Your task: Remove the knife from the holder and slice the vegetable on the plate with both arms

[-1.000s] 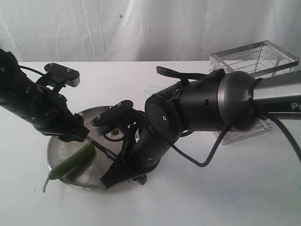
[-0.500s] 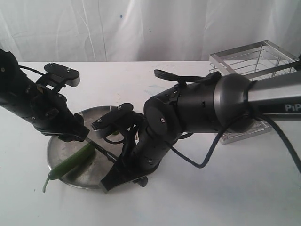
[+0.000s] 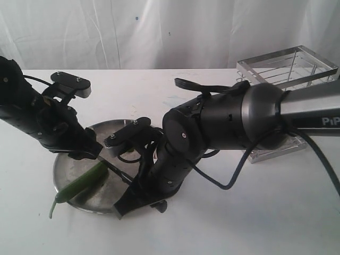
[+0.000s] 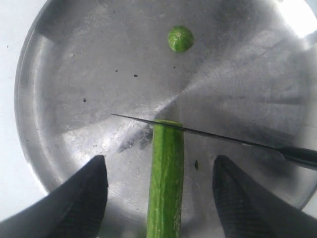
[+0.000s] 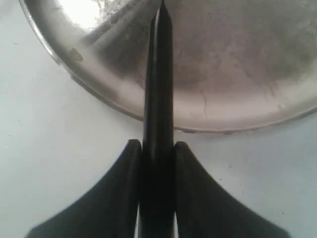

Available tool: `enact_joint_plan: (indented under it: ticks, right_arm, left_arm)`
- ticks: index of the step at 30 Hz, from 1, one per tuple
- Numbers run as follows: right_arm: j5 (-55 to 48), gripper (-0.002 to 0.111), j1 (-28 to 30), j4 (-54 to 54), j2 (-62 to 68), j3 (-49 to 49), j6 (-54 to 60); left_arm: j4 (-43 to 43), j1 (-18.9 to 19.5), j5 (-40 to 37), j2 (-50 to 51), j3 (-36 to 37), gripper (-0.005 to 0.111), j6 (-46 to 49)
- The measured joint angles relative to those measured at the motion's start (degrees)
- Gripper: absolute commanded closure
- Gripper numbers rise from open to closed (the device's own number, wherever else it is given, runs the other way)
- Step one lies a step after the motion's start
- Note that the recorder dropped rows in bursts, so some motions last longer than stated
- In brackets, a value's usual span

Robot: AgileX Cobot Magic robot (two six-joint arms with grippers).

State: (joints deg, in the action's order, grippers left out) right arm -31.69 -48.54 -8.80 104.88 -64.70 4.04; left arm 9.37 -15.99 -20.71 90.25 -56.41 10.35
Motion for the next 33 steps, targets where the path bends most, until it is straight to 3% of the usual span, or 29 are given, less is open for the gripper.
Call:
enact_joint_plan:
  ticks: [33]
  right_arm:
    - [0.4,0.108,-0.13,-1.59,0.0,0.0,0.0]
  left_arm:
    - [1.47,0.0,1.23,0.0,0.0,0.042,-0.11]
